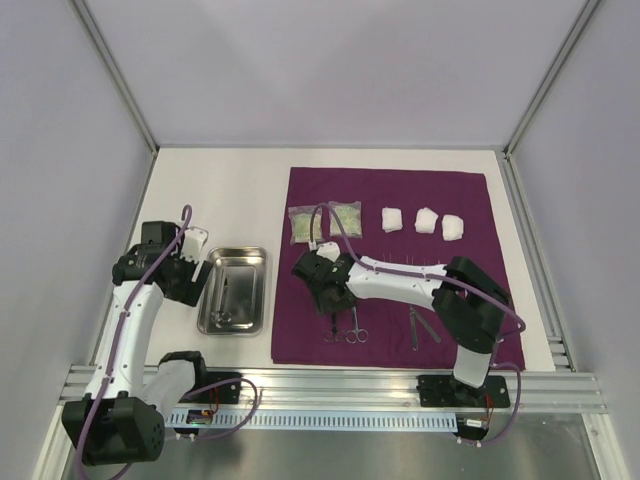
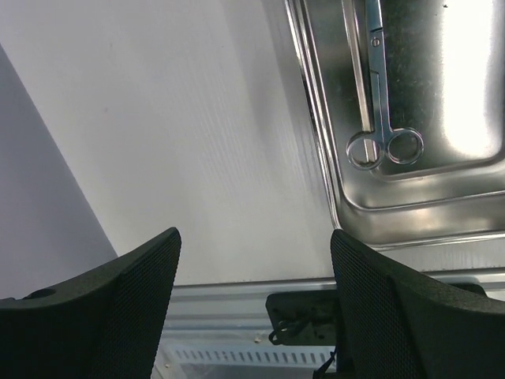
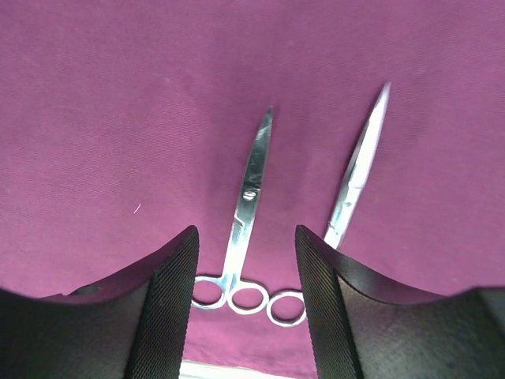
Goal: Prepare the surgical pack
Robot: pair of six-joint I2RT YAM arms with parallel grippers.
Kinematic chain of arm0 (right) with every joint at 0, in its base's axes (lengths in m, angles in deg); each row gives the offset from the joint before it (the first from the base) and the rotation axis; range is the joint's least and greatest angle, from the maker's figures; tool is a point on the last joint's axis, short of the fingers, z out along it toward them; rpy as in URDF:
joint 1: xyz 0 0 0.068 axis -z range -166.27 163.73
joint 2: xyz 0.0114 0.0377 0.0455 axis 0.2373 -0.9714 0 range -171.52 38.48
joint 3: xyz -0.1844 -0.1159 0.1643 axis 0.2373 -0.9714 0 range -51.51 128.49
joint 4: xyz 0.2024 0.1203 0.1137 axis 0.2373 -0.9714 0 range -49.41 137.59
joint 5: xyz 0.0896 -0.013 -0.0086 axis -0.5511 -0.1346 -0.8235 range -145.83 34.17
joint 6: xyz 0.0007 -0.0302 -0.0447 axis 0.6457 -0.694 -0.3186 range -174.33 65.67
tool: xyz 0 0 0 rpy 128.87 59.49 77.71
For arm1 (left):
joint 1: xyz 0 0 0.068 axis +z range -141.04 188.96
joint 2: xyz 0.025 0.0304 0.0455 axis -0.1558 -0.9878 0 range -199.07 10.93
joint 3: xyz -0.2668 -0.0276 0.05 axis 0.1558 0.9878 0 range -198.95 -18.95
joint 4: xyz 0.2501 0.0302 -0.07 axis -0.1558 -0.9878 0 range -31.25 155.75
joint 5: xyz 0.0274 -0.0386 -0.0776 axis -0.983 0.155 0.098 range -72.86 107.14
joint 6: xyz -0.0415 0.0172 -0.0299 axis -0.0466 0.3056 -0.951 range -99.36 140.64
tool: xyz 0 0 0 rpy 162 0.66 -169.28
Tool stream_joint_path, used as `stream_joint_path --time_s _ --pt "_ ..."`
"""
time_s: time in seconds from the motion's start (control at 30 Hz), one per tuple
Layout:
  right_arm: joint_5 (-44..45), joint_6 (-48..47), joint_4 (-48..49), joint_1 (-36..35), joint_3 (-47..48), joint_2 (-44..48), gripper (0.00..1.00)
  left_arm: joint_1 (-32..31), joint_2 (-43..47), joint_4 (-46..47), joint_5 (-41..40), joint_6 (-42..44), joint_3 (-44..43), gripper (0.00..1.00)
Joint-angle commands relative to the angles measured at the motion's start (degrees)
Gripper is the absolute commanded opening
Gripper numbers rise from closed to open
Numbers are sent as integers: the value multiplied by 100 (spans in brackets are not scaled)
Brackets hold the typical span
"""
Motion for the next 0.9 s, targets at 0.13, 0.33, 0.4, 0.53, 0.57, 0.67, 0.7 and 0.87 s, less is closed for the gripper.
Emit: stream_joint_path --time_s 0.13,0.33,0.4,0.53,0.57,0.67,0.7,0.87 --pt "-501 159 122 -2 -91 -181 50 41 376 338 -55 -32 108 85" --pt "-774 247 167 -2 -329 -163 44 41 561 312 -108 -41 143 85" --pt "-845 248 210 -2 -399 -198 42 41 605 321 -117 -41 161 85" --pt "-871 248 351 -2 -505 -374 31 41 658 294 -117 -32 187 85" --pt "-871 239 369 -11 -505 -409 28 32 658 294 -126 -24 196 85" --pt "-836 274 404 -11 -487 -418 17 41 666 294 -126 -50 188 85" --pt "-793 291 404 -11 -487 -392 15 41 675 294 -152 -50 196 85" --pt "-775 397 465 -2 -452 -234 0 41 693 294 -179 -50 188 85"
